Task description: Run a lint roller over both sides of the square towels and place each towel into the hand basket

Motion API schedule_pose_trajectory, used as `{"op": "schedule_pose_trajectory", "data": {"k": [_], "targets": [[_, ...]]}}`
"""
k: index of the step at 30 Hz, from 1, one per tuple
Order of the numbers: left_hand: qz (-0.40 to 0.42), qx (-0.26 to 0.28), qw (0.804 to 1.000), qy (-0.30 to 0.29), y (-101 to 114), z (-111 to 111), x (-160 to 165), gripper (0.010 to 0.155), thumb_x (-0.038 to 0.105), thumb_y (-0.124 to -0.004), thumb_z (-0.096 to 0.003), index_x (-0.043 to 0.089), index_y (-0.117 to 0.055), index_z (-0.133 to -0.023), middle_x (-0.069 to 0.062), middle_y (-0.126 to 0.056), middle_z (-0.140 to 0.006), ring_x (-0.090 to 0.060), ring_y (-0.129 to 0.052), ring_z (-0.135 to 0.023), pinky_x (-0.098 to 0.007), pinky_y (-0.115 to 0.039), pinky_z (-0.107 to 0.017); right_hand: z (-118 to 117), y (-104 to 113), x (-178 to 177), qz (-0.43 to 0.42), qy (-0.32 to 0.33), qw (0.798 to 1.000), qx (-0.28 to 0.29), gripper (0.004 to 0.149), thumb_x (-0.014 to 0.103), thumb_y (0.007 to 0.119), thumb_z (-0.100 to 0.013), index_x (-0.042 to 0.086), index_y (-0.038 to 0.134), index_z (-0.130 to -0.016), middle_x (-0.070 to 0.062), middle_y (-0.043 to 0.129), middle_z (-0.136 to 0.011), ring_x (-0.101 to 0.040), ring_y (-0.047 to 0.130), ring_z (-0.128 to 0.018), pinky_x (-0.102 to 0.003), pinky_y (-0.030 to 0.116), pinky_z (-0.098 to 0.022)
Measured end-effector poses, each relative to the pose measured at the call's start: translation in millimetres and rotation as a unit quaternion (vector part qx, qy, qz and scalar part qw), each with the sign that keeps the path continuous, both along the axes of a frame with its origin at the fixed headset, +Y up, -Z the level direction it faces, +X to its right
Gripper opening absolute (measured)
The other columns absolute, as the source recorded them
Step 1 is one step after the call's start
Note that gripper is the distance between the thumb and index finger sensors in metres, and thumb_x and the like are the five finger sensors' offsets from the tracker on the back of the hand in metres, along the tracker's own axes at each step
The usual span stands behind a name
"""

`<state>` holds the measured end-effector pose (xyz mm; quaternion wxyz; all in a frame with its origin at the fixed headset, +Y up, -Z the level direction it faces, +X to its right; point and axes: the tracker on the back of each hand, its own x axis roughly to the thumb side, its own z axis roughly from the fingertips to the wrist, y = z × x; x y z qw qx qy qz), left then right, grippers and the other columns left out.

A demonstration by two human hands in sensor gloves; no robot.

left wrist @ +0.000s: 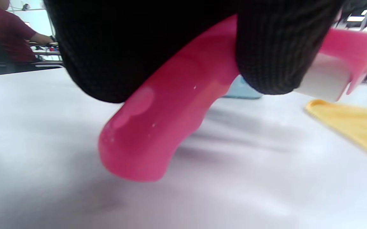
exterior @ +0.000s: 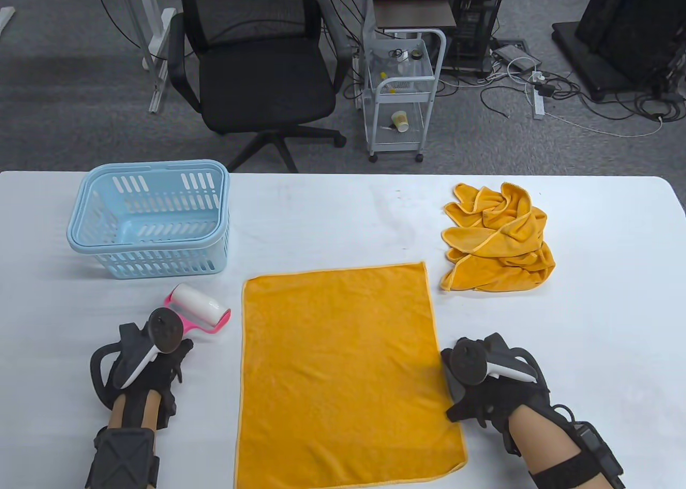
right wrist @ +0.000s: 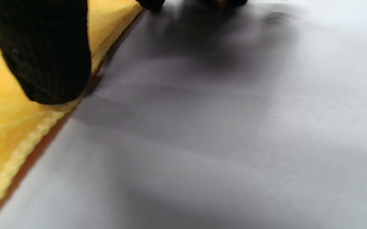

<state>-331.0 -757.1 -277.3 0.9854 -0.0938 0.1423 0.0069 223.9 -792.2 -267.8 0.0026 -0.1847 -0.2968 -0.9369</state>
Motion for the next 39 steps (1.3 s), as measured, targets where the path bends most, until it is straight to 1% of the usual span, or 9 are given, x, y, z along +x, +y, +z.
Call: {"op": "schedule_pose_trajectory", "data": {"k": [6, 10, 13, 17, 22, 28, 35, 36, 39], "targets": [[-0.008, -0.068, 0.997, 0.019, -19, -3, 0, 0.066, 0.050, -0.091, -0.0411, 0.023, -0.072, -0.098, -0.001, -0.092, -0.087, -0.028, -0.106, -0.071, -0.043, -0.095, -0.045, 0, 0, 0, -0.002, 0.001, 1.000, 0.000, 0.108, 0.059, 0.091, -0.043, 0.013, 0.025, -0.115, -0.028, 0.016, -0.115, -0.059, 0.022, -0.103, -0.076, 0.040, -0.067], [0.008, -0.057, 0.998, 0.017, -11, 0, 3, 0.073, 0.054, -0.090, -0.0399, 0.022, -0.069, -0.102, -0.005, -0.088, -0.094, -0.033, -0.101, -0.078, -0.047, -0.092, -0.051, 0, 0, 1, -0.004, 0.002, 1.000, -0.001, 0.107, 0.059, 0.091, -0.043, 0.013, 0.025, -0.115, -0.028, 0.016, -0.115, -0.059, 0.022, -0.103, -0.076, 0.040, -0.067], [0.017, -0.003, 1.000, 0.015, 14, 5, 11, 0.078, 0.057, -0.089, -0.0406, 0.021, -0.063, -0.105, -0.009, -0.081, -0.101, -0.039, -0.095, -0.085, -0.054, -0.084, -0.058, -1, 0, 1, -0.006, 0.000, 1.000, -0.002, 0.107, 0.059, 0.091, -0.044, 0.013, 0.025, -0.115, -0.028, 0.017, -0.115, -0.059, 0.023, -0.103, -0.076, 0.040, -0.067], [-0.005, 0.052, 0.996, -0.070, 52, 11, 62, 0.081, 0.060, -0.086, -0.0419, 0.024, -0.056, -0.108, -0.009, -0.072, -0.109, -0.041, -0.088, -0.092, -0.056, -0.080, -0.062, -2, 2, 2, -0.019, -0.005, 1.000, -0.005, 0.106, 0.058, 0.091, -0.044, 0.013, 0.026, -0.115, -0.028, 0.018, -0.115, -0.059, 0.023, -0.103, -0.076, 0.040, -0.067], [0.041, 0.011, 0.969, -0.243, 69, 15, 154, 0.093, 0.068, -0.088, -0.0374, 0.029, -0.046, -0.111, -0.008, -0.057, -0.119, -0.045, -0.075, -0.104, -0.061, -0.076, -0.066, -2, 5, 3, -0.027, -0.008, 1.000, 0.007, 0.105, 0.059, 0.089, -0.045, 0.013, 0.025, -0.115, -0.028, 0.015, -0.115, -0.058, 0.022, -0.103, -0.076, 0.039, -0.067], [0.013, -0.097, 0.938, -0.334, 26, 1, 245, 0.100, 0.072, -0.087, -0.0345, 0.031, -0.038, -0.112, -0.009, -0.041, -0.123, -0.050, -0.061, -0.109, -0.066, -0.072, -0.067, 0, 12, 5, -0.036, -0.012, 0.998, 0.043, 0.103, 0.060, 0.087, -0.046, 0.014, 0.025, -0.114, -0.027, 0.015, -0.115, -0.057, 0.022, -0.104, -0.076, 0.039, -0.067], [-0.023, -0.220, 0.914, -0.339, -37, -7, 268, 0.108, 0.074, -0.087, -0.0325, 0.031, -0.027, -0.111, -0.012, -0.023, -0.123, -0.055, -0.042, -0.111, -0.073, -0.065, -0.068, 0, 11, 4, -0.030, -0.007, 0.998, 0.047, 0.104, 0.059, 0.088, -0.046, 0.014, 0.025, -0.114, -0.027, 0.015, -0.115, -0.057, 0.022, -0.104, -0.076, 0.039, -0.068], [-0.033, -0.219, 0.915, -0.338, -39, -6, 269, 0.106, 0.074, -0.085, -0.0321, 0.031, -0.028, -0.111, -0.011, -0.021, -0.123, -0.054, -0.039, -0.111, -0.074, -0.062, -0.069, 0, 11, 4, -0.029, -0.006, 0.998, 0.048, 0.103, 0.059, 0.088, -0.045, 0.015, 0.025, -0.114, -0.027, 0.014, -0.115, -0.057, 0.022, -0.104, -0.076, 0.039, -0.068], [-0.027, -0.173, 0.922, -0.344, -33, -7, 269, 0.091, 0.065, -0.088, -0.0367, 0.035, -0.045, -0.110, -0.005, -0.040, -0.122, -0.046, -0.058, -0.106, -0.064, -0.073, -0.068, 0, 10, 3, -0.027, -0.004, 0.999, 0.047, 0.104, 0.059, 0.088, -0.045, 0.014, 0.025, -0.114, -0.027, 0.014, -0.114, -0.057, 0.022, -0.104, -0.076, 0.039, -0.068]]}}
